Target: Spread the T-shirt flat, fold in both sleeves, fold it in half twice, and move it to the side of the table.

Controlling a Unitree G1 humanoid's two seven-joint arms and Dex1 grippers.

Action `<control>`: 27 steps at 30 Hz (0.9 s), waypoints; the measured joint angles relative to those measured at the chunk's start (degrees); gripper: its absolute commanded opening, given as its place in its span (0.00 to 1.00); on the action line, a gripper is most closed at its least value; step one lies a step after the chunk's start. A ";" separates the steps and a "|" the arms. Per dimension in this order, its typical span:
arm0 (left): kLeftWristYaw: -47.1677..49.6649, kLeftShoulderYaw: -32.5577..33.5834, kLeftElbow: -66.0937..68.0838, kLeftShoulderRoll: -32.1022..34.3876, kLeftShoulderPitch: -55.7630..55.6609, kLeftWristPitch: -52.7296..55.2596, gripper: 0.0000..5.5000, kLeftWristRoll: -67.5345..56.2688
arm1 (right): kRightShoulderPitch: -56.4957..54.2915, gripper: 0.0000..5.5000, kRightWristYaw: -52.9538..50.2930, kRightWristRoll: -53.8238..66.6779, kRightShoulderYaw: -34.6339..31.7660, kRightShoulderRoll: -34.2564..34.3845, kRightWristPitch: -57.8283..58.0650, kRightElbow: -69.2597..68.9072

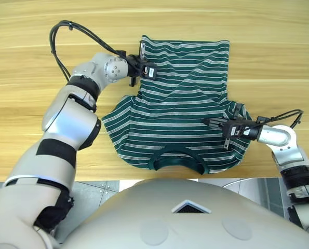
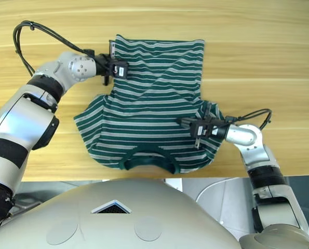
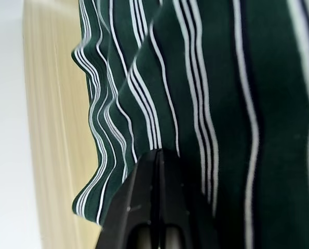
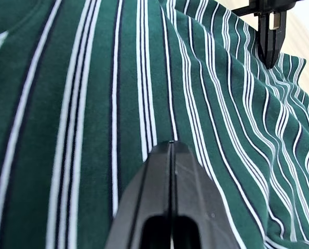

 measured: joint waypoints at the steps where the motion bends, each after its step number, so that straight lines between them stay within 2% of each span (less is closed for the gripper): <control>1: 0.45 -0.55 0.13 0.01 -0.40 0.46 0.00 0.90 | 0.00 0.00 -0.06 -0.15 0.20 0.07 0.01 -0.11; 12: 4.32 -3.35 1.61 1.45 -1.80 5.09 0.00 4.63 | -0.93 0.00 -1.56 -1.39 1.87 1.48 -0.01 -0.05; 23: 3.03 2.18 1.76 3.55 -1.77 1.75 0.00 0.84 | -1.18 0.00 -2.34 -1.35 2.45 1.56 -0.30 0.33; 27: 9.18 4.61 1.28 3.33 -3.42 -0.33 0.00 -0.05 | -1.27 0.00 -2.43 -1.32 2.64 1.56 -0.39 0.41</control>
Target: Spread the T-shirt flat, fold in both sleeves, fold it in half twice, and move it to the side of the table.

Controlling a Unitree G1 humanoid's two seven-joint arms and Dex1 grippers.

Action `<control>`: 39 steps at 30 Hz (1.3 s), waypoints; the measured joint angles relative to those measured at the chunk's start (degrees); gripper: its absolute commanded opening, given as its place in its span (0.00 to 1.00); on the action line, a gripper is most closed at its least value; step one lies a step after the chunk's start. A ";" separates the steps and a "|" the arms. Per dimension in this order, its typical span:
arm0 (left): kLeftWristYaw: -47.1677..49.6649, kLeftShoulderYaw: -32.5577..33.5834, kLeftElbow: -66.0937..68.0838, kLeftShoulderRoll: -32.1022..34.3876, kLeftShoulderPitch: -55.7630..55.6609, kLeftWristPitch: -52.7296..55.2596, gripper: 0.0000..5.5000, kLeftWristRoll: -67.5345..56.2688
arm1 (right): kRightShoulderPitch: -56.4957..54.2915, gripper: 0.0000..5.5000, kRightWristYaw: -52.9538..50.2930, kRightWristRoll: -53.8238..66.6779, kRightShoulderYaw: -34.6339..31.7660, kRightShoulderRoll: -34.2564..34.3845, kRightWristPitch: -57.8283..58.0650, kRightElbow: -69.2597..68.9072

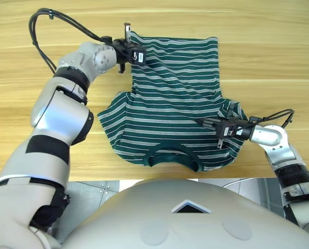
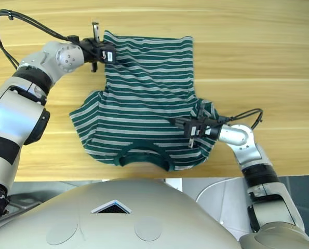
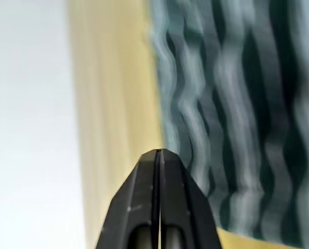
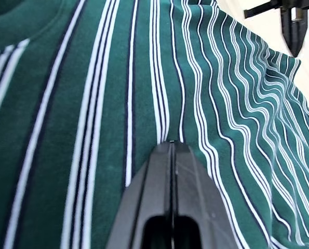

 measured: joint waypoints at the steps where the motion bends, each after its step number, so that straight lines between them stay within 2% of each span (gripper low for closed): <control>1: 1.42 0.65 -0.19 -0.05 -0.82 -0.34 0.00 -0.52 | -0.10 0.00 0.00 0.01 0.12 0.00 -0.01 0.03; 3: 2.62 2.75 -0.92 -0.05 -2.26 -2.12 0.00 -2.35 | -0.27 0.00 0.00 0.03 0.37 0.00 -0.03 0.07; 4: 1.29 4.23 -0.99 -0.01 -2.38 -3.85 0.04 -4.31 | -0.30 0.00 0.00 0.06 0.40 0.00 -0.08 0.11; 9: -18.76 11.58 -3.62 5.52 0.57 -17.57 0.20 -16.77 | 0.06 0.00 0.16 0.97 0.49 -0.04 -0.05 -0.34; 10: -26.23 13.58 -5.58 8.65 2.98 -21.61 0.23 -21.65 | 0.45 0.00 0.30 1.81 0.48 -0.04 -0.03 -0.85; 13: -40.07 17.51 -14.49 17.25 10.92 -25.25 0.33 -34.58 | 1.15 0.00 0.08 3.12 -0.10 0.01 0.00 -2.77; 16: -48.43 20.18 -25.70 25.52 22.19 -23.26 0.43 -44.25 | 1.66 0.00 -0.84 4.71 -2.03 -0.02 0.08 -4.64; 19: -49.61 21.01 -35.11 30.72 35.15 -20.41 0.50 -45.47 | 2.43 0.00 -1.32 6.67 -3.67 -0.03 0.11 -5.66; 22: -47.53 22.33 -42.54 33.25 45.91 -17.89 0.58 -43.81 | 3.79 0.00 -1.55 8.27 -5.71 -0.37 0.15 -7.23; 26: -43.66 22.55 -49.32 33.76 55.33 -14.73 0.59 -37.02 | 6.03 0.00 -1.74 8.95 -7.63 -0.61 0.14 -8.09; 39: -33.89 21.94 -56.78 34.97 58.04 -12.44 0.59 -25.64 | 9.36 0.00 -1.36 9.07 -9.15 -1.66 0.12 -9.60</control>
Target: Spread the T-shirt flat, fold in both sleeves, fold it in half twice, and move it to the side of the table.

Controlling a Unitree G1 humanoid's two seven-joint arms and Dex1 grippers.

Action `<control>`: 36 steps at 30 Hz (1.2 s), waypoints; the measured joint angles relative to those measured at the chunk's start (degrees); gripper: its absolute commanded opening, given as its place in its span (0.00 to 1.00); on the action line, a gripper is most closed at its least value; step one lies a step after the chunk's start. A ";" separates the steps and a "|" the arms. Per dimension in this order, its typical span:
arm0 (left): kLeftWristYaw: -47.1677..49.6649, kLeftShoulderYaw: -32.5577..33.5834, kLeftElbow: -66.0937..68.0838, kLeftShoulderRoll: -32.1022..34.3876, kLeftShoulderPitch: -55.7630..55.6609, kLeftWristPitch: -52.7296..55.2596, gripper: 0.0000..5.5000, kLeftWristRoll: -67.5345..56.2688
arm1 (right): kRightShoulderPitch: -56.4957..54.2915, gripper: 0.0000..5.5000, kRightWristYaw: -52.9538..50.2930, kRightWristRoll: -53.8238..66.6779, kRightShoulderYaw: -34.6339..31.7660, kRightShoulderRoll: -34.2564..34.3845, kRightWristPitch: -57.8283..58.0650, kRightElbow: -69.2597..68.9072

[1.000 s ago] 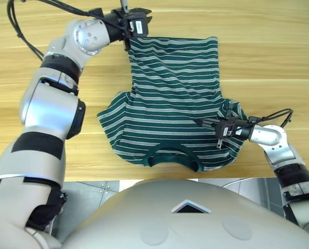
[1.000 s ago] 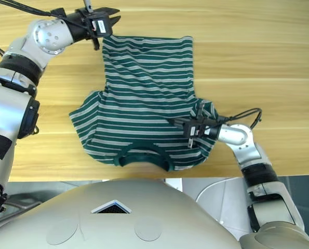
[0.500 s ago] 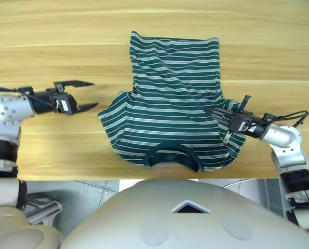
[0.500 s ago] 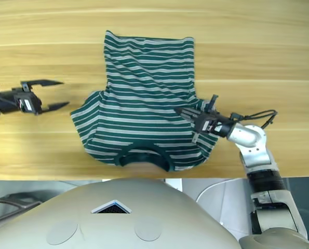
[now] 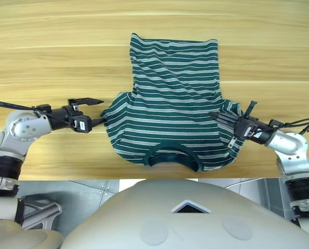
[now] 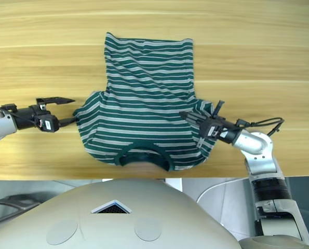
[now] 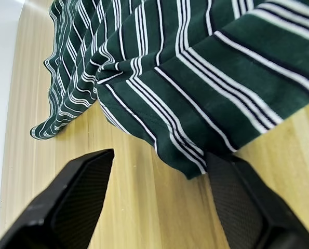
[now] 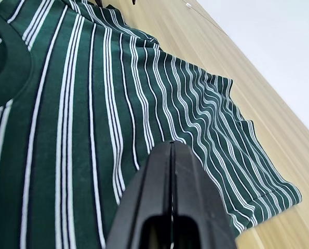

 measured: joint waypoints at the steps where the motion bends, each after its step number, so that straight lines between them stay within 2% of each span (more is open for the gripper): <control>1: 0.02 0.02 -0.25 0.19 0.11 0.16 0.59 -0.01 | 0.04 0.00 0.00 -0.01 0.00 0.00 0.00 0.00; 12: -1.27 2.66 -5.79 4.51 5.92 3.90 0.59 -4.83 | 0.93 0.00 0.05 -0.01 -0.14 -0.07 -0.05 0.02; 21: -0.79 5.72 -6.89 4.81 6.15 4.03 0.59 -7.37 | 1.32 0.00 0.05 -0.03 -0.27 -0.08 -0.03 0.06; 34: -3.28 4.22 -7.11 7.02 8.86 6.34 0.59 -4.58 | 1.50 0.00 0.09 0.06 -1.10 -0.46 0.23 0.04; 36: -3.05 3.58 -6.78 6.95 8.23 6.17 0.54 -4.47 | 1.51 0.00 0.09 0.06 -1.12 -0.46 0.26 0.04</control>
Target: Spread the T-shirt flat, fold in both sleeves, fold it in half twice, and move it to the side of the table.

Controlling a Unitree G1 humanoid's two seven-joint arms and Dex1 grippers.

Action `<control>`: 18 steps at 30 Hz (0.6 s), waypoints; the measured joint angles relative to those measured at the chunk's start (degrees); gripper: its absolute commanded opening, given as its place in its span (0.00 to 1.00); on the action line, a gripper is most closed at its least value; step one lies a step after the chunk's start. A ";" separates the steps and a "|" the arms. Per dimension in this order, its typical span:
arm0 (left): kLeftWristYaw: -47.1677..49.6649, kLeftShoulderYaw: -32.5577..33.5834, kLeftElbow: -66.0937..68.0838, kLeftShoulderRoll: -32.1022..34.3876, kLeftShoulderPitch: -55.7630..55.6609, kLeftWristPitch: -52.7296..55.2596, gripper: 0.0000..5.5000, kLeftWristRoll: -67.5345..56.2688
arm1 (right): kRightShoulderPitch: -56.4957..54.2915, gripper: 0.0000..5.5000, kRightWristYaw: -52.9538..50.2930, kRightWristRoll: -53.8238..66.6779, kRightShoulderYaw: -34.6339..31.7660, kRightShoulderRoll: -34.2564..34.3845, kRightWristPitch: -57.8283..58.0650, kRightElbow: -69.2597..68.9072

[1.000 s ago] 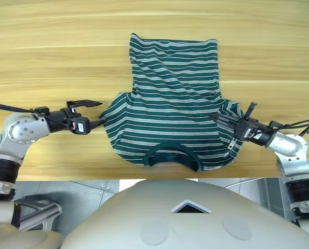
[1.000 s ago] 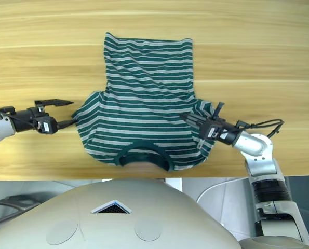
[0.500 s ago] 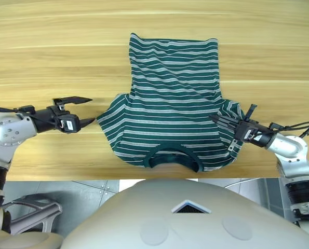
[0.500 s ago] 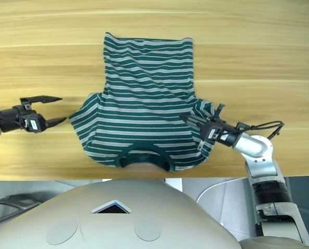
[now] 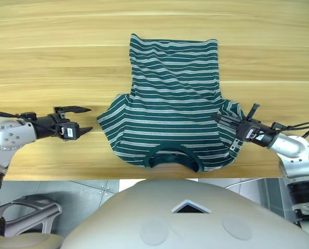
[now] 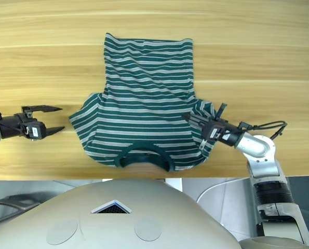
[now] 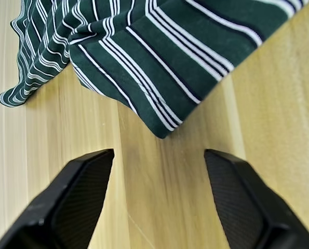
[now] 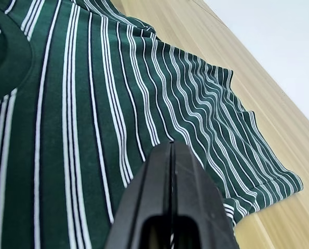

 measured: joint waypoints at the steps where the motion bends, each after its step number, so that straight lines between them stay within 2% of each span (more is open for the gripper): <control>1: 0.41 -0.32 0.21 -0.33 -0.39 -0.16 0.50 0.59 | 0.00 0.00 0.01 0.00 0.00 0.00 0.01 0.00; 11: 2.40 -2.75 2.05 -2.96 -2.72 -1.70 0.19 2.68 | -0.03 0.00 0.03 -0.13 0.03 0.01 0.07 0.01; 13: 2.96 -3.12 2.79 -3.25 -3.07 -2.24 0.19 3.31 | -0.04 0.00 0.03 -0.15 0.06 0.03 0.07 0.02; 18: 3.37 -4.18 4.16 -4.40 -4.64 -2.56 0.03 4.04 | -0.10 0.00 0.02 -0.23 0.18 0.11 0.06 0.28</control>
